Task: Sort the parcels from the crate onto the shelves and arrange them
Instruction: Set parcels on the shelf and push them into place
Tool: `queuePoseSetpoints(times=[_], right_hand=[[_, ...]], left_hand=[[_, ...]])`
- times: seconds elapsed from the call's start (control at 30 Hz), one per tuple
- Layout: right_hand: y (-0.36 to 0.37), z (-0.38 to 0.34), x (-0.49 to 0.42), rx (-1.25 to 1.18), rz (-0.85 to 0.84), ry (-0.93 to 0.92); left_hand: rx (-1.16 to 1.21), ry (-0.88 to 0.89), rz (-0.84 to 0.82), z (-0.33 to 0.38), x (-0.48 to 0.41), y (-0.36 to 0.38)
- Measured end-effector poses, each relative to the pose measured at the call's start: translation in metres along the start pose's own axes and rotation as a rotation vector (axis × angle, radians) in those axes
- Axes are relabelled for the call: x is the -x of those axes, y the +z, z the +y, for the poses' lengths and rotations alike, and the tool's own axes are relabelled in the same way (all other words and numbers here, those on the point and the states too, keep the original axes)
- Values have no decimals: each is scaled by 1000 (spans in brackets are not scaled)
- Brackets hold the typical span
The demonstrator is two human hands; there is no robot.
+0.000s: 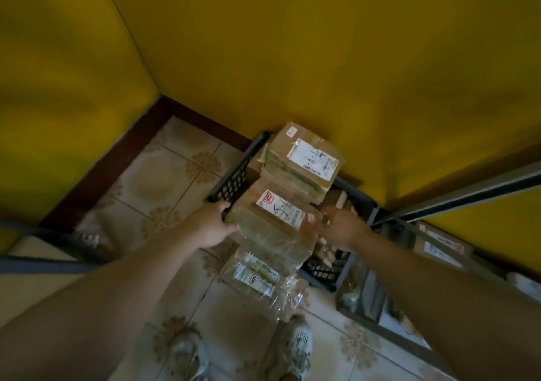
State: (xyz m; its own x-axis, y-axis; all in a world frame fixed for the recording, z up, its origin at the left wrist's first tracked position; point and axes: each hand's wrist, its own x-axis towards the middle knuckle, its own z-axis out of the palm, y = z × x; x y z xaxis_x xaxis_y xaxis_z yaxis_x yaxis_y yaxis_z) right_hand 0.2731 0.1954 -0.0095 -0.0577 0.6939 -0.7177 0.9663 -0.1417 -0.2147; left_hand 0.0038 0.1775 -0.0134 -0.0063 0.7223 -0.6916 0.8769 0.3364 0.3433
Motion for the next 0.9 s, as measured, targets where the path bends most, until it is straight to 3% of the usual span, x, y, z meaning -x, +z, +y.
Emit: queuePoseSetpoints(times=[0.17, 0.27, 0.4, 0.63, 0.9], right_hand=[[43, 32, -84, -202, 11, 104], [64, 43, -121, -480, 21, 165], [93, 54, -154, -735, -120, 276], [74, 37, -112, -720, -88, 295], [22, 4, -33, -766, 123, 140]], left_hand=[[194, -23, 69, 0, -80, 50], [320, -59, 75, 2, -108, 67], [406, -99, 79, 6, -120, 78], [497, -116, 94, 2, -88, 72], [611, -69, 152, 22, 2, 26]])
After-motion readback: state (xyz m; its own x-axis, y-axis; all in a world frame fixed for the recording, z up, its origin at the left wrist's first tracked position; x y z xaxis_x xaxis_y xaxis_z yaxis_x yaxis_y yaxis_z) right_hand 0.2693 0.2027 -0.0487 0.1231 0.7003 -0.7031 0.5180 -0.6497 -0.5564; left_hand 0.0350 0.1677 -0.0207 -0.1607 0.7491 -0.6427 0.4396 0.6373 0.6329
